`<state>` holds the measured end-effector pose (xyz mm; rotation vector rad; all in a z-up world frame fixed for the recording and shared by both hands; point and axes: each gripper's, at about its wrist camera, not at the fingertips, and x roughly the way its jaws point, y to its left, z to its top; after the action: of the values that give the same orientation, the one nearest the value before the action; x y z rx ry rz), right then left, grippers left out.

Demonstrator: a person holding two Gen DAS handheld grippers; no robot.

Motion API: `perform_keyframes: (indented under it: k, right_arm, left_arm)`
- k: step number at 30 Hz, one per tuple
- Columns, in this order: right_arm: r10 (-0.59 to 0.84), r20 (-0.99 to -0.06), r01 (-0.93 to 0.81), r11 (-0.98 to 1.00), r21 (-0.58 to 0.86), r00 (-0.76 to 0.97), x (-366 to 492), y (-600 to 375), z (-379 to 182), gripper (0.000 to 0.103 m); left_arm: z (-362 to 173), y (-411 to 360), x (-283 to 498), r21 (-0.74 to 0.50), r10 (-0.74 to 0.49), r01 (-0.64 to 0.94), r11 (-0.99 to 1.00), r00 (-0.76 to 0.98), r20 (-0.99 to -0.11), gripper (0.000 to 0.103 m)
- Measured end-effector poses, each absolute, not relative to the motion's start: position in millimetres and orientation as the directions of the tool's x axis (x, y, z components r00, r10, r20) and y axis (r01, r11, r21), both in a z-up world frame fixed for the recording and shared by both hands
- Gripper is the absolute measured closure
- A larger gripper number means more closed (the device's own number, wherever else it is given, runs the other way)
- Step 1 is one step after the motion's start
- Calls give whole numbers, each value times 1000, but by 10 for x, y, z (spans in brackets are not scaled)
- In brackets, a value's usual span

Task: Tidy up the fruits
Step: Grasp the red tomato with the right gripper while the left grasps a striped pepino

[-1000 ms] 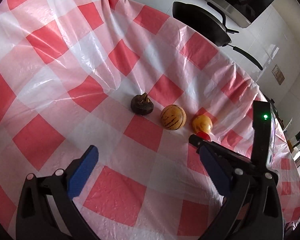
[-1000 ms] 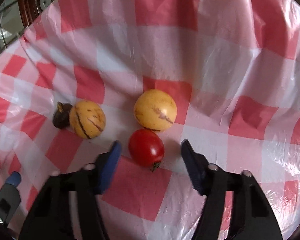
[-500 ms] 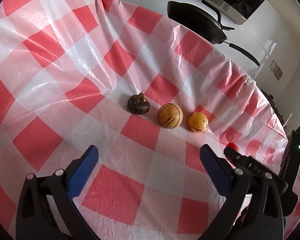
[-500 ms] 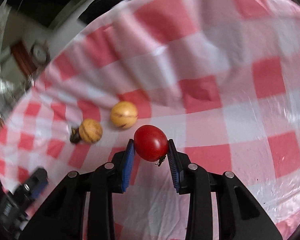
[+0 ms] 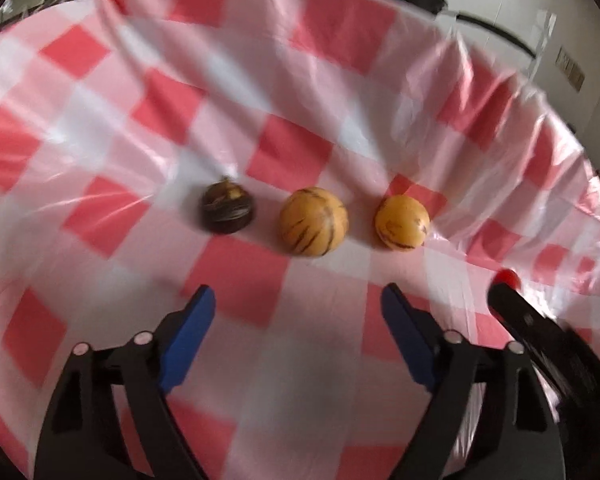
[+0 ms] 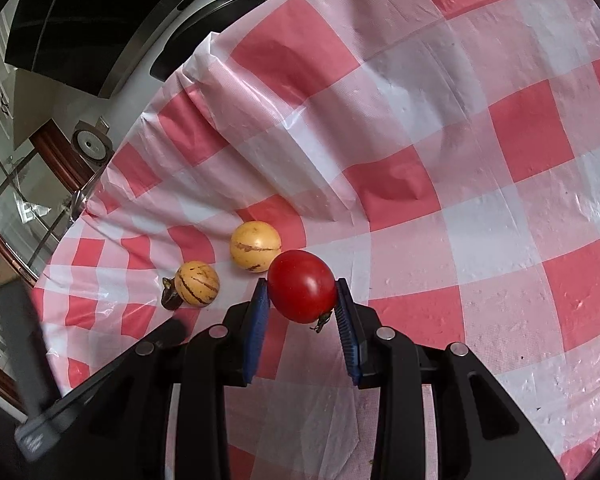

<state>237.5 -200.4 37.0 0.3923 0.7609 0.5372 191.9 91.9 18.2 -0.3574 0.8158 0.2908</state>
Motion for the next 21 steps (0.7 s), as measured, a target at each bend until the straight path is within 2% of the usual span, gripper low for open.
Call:
perform_keyframes:
  k: [3,5,8,10,14,21]
  right_arm:
    - [589,-540,-315,796,518,601,2369,-2014,368,69]
    - [591,-541,-317,795,518,598,2366,-2017,365,69]
    - [593,-545,-321,795,515,593,2363,-2008,365,69]
    - [594,-545,-322,794,516,592,2367,-2001,365,69]
    - [596,-542,-322,792,519,593,2368,-1999,365,69]
    - [594,-539,-320,792,520,597,2342,-2024,363,69]
  left_arm:
    - [153,873,2158,-141,155,-398,907,625,-765,30]
    - [156,869,2307,-92,201,-414,906,610,-767,31]
    - [103,903,2489,-39,237,-426,904,573,-785,40]
    - [81,904,2531,-19,236,-410,912,561,-794,57]
    - [144,882,2295,-60,194,-380,923,594,-781,57]
    - [384,987,1221,-132,188,-372,919,706,-683,57]
